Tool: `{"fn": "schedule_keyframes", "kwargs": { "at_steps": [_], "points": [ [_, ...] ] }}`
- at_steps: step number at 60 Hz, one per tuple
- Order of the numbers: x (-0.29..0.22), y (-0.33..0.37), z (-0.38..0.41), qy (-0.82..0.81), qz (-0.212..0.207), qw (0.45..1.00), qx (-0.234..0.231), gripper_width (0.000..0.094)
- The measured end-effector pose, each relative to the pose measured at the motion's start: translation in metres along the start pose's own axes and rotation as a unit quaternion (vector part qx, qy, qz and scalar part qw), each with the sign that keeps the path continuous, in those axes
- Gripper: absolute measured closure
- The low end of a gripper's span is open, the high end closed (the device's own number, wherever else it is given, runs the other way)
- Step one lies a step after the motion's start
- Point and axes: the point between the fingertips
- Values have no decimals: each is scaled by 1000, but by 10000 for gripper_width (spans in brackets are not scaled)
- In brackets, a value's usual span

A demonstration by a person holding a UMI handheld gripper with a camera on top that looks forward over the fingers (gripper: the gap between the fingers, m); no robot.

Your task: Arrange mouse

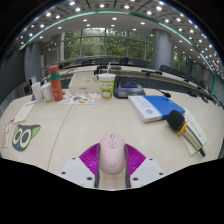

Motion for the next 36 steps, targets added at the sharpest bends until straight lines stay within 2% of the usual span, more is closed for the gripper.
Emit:
{"fn": "schedule_keyframes", "kwargs": {
  "at_steps": [11,20,27,36],
  "points": [
    [-92,75,47,-38,-61,997,-1,595],
    [-138,134,150,-40,-92,995,-29,595],
    [-126,159,260,-26,-88,993,-72,595],
    [-67,143,372,-6,-40,993,-107,595]
  ]
}}
Point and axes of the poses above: the point between the fingertips, and its own axes, seen from behind it with the camera up: z to the left, x down, y backward, against the way the camera looks, and after that the axes turned 13 degrees about x, right-handed
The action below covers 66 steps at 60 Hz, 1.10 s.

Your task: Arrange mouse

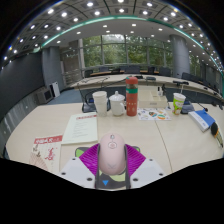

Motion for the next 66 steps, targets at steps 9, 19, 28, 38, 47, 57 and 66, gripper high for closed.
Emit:
{"fn": "schedule_keyframes", "kwargs": {
  "at_steps": [9,19,28,38,47,57,66],
  "points": [
    [63,-37,33,23,38,999,17,595],
    [95,-53,40,31,59,998,18,437],
    [76,-17,28,33,59,997,38,99],
    [39,71,10,21,48,997,59,81],
    [15,167,-2,11,27,998,64,79],
    [19,265,-13,7,8,998,69,82],
    [38,327,-21,-2,6,998,68,83]
  ]
}}
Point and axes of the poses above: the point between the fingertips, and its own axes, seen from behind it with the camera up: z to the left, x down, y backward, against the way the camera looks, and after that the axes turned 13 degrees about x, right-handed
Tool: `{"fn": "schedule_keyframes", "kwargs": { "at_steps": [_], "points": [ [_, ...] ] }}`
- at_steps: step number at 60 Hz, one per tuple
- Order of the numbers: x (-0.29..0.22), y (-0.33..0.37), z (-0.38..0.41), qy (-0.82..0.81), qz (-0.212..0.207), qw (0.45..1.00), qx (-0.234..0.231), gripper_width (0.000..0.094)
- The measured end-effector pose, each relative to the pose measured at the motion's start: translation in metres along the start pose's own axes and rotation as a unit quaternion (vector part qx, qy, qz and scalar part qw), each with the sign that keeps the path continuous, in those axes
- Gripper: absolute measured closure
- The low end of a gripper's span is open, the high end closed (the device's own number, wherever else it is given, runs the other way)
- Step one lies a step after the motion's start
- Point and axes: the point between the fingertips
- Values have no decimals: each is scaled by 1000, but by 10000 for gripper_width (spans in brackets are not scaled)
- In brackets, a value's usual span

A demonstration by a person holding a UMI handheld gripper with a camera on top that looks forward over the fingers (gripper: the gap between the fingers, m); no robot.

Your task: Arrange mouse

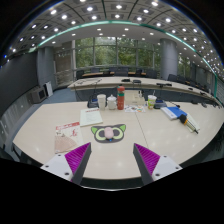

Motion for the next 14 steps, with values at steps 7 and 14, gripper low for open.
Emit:
{"fn": "schedule_keyframes", "kwargs": {
  "at_steps": [7,14],
  "points": [
    [13,29,-11,4,3,1000,5,83],
    [17,44,-13,3,-7,1000,3,81]
  ]
}}
Point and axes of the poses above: the point between the fingertips, and its own axes, seen from behind it with the camera up: z to the left, x down, y backward, against the way the camera looks, and after that the axes turned 13 degrees about x, right-handed
